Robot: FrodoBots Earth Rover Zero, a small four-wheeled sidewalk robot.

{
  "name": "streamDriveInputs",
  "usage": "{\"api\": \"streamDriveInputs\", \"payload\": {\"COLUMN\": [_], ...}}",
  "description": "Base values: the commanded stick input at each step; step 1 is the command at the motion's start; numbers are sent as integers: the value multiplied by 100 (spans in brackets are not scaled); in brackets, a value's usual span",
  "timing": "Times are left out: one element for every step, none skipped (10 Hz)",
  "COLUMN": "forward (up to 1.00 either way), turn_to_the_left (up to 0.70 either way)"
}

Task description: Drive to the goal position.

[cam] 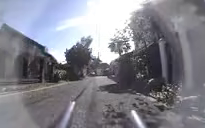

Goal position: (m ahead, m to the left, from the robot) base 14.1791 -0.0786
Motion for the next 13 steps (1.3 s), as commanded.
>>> {"api": "streamDriveInputs", "payload": {"forward": [85, 85, 85, 85, 85, 85, 85, 85, 85, 85, 85, 85, 85], "turn_to_the_left": [11, 15, 9, 2, 4, -3, -31, -34, -34, -34, -34, -33, -31]}}
